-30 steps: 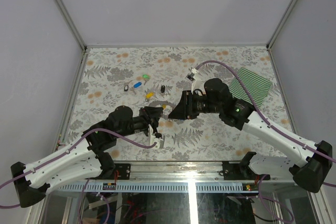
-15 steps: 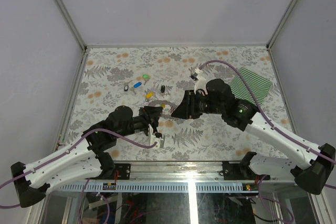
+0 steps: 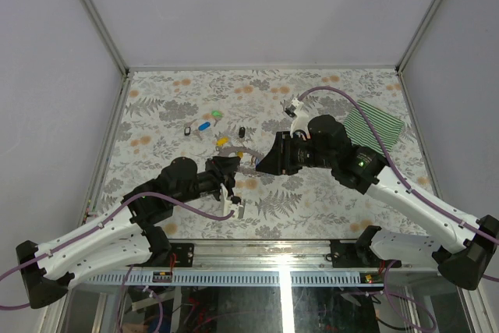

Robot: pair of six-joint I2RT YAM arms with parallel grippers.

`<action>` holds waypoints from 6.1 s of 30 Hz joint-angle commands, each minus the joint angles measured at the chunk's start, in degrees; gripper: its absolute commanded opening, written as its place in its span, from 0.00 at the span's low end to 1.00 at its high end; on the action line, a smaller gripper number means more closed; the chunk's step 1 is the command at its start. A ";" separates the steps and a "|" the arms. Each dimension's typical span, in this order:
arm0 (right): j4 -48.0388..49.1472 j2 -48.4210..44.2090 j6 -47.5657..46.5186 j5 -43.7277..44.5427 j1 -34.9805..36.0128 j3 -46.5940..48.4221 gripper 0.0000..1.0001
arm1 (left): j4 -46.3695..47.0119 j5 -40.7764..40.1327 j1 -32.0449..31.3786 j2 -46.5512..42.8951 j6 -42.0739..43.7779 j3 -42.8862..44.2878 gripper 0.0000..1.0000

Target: Put the keys on the keyring

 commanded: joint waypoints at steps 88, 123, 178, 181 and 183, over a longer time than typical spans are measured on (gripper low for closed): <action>5.79 1.64 4.14 -3.57 0.29 -1.52 0.17 | 7.58 -3.28 -0.28 0.60 3.19 2.64 0.00; 14.12 -1.83 -20.71 -6.16 0.31 -0.22 0.00 | 10.22 8.74 -0.32 -3.16 -19.80 2.51 0.25; 12.45 -22.92 -70.40 -10.89 0.35 -9.49 0.00 | 24.18 16.50 -0.30 -4.55 -71.76 6.22 0.50; 12.89 -24.06 -74.46 -12.38 0.34 -10.76 0.00 | 24.15 17.34 -0.28 -4.37 -69.87 6.13 0.49; 12.98 -24.66 -76.69 -13.17 0.35 -11.38 0.00 | 24.03 17.85 -0.29 -3.80 -68.98 6.05 0.48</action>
